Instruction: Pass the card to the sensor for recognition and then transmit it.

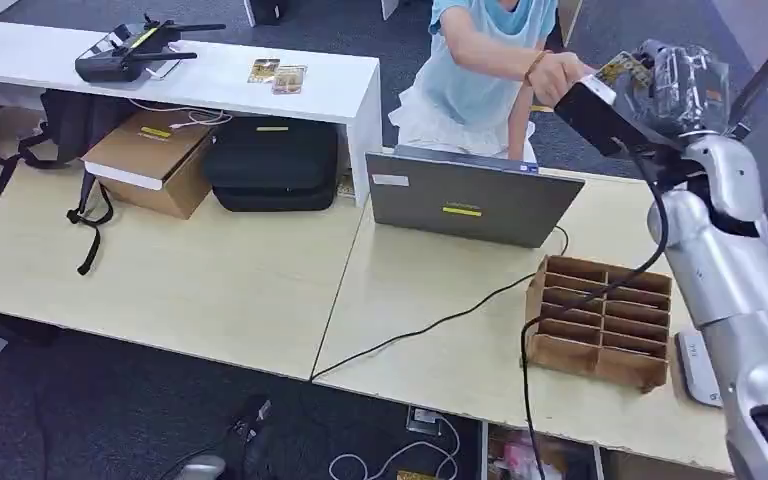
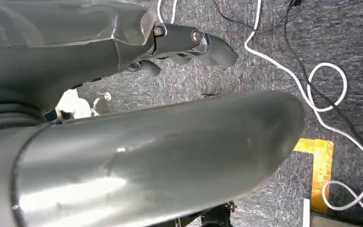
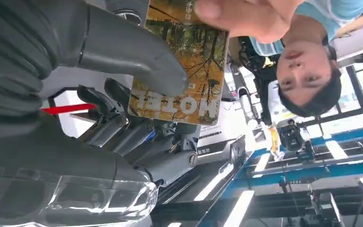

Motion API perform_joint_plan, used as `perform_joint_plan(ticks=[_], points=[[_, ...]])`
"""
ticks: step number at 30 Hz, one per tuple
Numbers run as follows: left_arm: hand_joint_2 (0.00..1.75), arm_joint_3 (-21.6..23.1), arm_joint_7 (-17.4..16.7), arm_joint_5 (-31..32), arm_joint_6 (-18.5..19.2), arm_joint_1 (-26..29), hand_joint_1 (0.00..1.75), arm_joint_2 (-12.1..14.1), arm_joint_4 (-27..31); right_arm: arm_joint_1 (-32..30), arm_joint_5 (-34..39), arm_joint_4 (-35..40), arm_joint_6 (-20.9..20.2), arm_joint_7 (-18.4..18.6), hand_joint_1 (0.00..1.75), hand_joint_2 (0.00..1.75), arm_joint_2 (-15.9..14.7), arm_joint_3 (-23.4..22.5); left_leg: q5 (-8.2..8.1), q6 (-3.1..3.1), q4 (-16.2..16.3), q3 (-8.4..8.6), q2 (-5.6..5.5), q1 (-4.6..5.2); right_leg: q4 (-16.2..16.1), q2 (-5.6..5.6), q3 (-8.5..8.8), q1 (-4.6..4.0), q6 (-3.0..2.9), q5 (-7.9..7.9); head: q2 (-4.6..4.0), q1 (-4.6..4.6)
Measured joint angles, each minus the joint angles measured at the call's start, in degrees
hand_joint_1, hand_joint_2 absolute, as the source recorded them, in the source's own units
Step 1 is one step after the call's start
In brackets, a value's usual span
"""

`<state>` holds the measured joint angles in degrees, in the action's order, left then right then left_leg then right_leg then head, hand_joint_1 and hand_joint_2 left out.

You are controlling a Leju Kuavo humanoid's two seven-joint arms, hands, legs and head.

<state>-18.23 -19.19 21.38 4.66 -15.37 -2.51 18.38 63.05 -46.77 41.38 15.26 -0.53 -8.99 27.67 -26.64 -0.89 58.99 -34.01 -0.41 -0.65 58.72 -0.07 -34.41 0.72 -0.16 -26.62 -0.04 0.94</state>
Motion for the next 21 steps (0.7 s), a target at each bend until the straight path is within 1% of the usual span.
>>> perform_joint_plan(ticks=[8,9,11,12,13,14,15,16,21], points=[[0.0,0.33,0.0,-0.09,0.0,-0.77,0.0,0.0,-0.85,2.07,-0.94,-3.72,0.0,0.7,1.75,1.75,2.96,1.27,0.0,0.0,0.0,0.01,0.01,0.0,0.0,0.01,-0.01,0.0,0.0,0.0,0.0,0.0],[0.0,0.33,0.0,-0.15,-0.04,-0.79,0.0,0.0,-0.9,2.17,-0.94,-3.96,0.0,0.7,1.68,1.75,3.18,1.34,0.0,0.0,0.0,0.01,0.01,0.0,0.0,0.01,-0.01,0.0,0.0,0.0,0.0,0.0],[0.0,0.33,0.0,-0.22,-0.09,-0.82,0.0,0.0,-1.01,2.29,-0.92,-4.35,0.0,0.7,1.06,1.75,3.57,1.49,0.0,0.0,0.0,0.01,0.01,0.0,0.0,0.01,-0.01,0.0,0.0,0.0,0.0,0.0],[0.0,0.33,0.0,-0.24,-0.13,-0.82,0.0,0.0,-1.05,2.31,-0.92,-4.55,0.0,0.7,0.38,1.75,3.74,1.53,0.0,0.0,0.0,0.01,0.0,0.0,0.0,0.01,-0.01,0.0,0.0,0.0,0.0,0.0],[0.0,0.33,0.0,-0.33,-0.2,-0.82,0.0,0.0,-1.09,2.31,-0.92,-4.7,-0.02,0.7,0.23,1.75,3.9,1.6,0.0,0.0,0.0,0.01,0.01,0.0,0.0,0.01,-0.02,0.0,0.0,0.0,0.0,0.0],[0.0,0.33,0.0,-0.42,-0.24,-0.83,0.0,0.02,-1.16,2.34,-0.92,-4.85,-0.02,0.7,0.23,1.75,4.09,1.64,0.0,0.0,0.0,0.01,0.0,0.0,0.0,0.01,-0.01,0.0,0.0,0.0,0.0,0.02],[0.0,0.33,0.0,-0.52,-0.31,-0.86,0.0,0.02,-1.29,2.4,-0.92,-5.01,0.0,0.7,0.03,1.75,4.27,1.71,0.0,0.0,0.0,0.01,0.01,0.0,0.0,0.01,-0.02,0.0,0.0,0.0,0.0,0.0],[0.0,0.33,0.0,-0.59,-0.46,-0.86,0.0,0.02,-1.36,2.43,-0.9,-5.1,0.0,0.7,0.0,1.75,4.35,1.73,0.0,0.0,0.0,0.01,0.01,0.0,0.0,0.01,-0.02,0.0,0.0,0.0,0.0,0.02],[0.0,0.33,0.0,-0.7,-0.77,-0.86,0.0,0.09,-1.55,2.54,-0.88,-5.56,0.04,0.94,0.0,1.75,4.84,1.75,0.0,0.0,0.0,0.01,0.01,0.0,0.0,0.01,-0.02,0.0,0.0,0.0,0.0,0.0]])
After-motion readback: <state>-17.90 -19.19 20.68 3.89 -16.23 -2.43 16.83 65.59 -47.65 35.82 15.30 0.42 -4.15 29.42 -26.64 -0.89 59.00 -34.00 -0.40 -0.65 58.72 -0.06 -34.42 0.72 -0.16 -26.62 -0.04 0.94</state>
